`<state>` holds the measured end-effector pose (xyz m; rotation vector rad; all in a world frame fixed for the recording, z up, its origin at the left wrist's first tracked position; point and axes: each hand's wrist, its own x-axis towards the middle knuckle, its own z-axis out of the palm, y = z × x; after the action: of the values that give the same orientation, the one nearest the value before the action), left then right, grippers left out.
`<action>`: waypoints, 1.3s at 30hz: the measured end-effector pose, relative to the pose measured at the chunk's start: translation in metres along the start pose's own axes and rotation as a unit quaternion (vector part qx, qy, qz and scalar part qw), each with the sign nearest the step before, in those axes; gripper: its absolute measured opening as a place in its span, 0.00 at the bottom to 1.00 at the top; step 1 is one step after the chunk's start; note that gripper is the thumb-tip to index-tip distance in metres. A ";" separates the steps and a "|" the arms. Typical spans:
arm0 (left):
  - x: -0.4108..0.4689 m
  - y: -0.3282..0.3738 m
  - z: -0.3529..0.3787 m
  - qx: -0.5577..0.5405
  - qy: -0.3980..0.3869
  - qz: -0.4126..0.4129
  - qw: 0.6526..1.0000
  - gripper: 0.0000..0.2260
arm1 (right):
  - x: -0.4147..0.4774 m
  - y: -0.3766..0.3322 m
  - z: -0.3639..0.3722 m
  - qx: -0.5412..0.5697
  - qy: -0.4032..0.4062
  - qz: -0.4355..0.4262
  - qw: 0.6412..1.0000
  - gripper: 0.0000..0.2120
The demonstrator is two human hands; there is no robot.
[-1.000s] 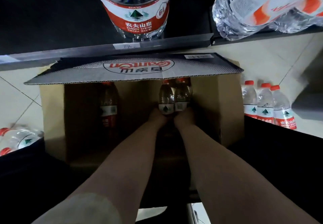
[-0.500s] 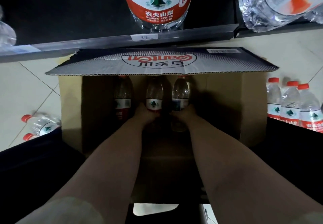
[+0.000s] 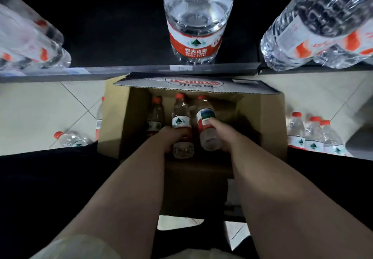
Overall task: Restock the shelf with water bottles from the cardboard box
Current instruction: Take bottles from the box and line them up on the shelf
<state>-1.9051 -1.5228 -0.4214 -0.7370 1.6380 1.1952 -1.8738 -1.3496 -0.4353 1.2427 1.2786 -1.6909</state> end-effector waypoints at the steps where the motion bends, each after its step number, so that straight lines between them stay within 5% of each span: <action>1: -0.014 0.003 0.000 0.003 0.003 0.012 1.000 0.17 | -0.013 -0.003 0.000 0.007 -0.002 -0.002 1.000 0.26; 4: -0.062 0.012 0.000 -0.006 -0.004 0.052 0.999 0.08 | -0.056 -0.005 0.005 0.042 -0.036 -0.033 0.998 0.28; 9: -0.123 0.020 -0.006 -0.030 -0.019 0.091 0.995 0.08 | -0.124 0.005 0.000 0.147 -0.102 -0.066 0.982 0.20; 13: -0.178 0.026 -0.015 -0.004 -0.004 0.118 0.993 0.14 | -0.171 0.013 -0.002 0.143 -0.117 -0.112 0.976 0.26; 17: -0.223 0.031 -0.020 0.015 0.034 0.191 0.981 0.21 | -0.216 0.006 0.002 0.128 -0.109 -0.167 0.972 0.45; 21: -0.266 0.047 -0.021 -0.038 -0.009 0.260 0.965 0.19 | -0.272 -0.014 0.014 0.133 -0.174 -0.255 0.942 0.20; 23: -0.286 0.056 -0.022 -0.054 -0.008 0.295 0.954 0.16 | -0.296 -0.025 0.015 0.146 -0.215 -0.298 0.919 0.17; 27: -0.320 0.077 -0.022 -0.078 -0.005 0.358 0.930 0.11 | -0.338 -0.045 0.018 0.175 -0.216 -0.352 0.894 0.29; 31: -0.344 0.097 -0.022 -0.076 0.021 0.411 0.908 0.06 | -0.366 -0.060 0.012 0.143 -0.184 -0.397 0.888 0.29; 39: -0.363 0.130 -0.015 -0.050 0.038 0.465 0.883 0.17 | -0.382 -0.087 -0.007 0.176 -0.216 -0.442 0.853 0.29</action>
<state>-1.8869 -1.5138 -0.0361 0.0110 2.0814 1.9331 -1.8274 -1.3291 -0.0465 0.3362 1.3707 -2.7581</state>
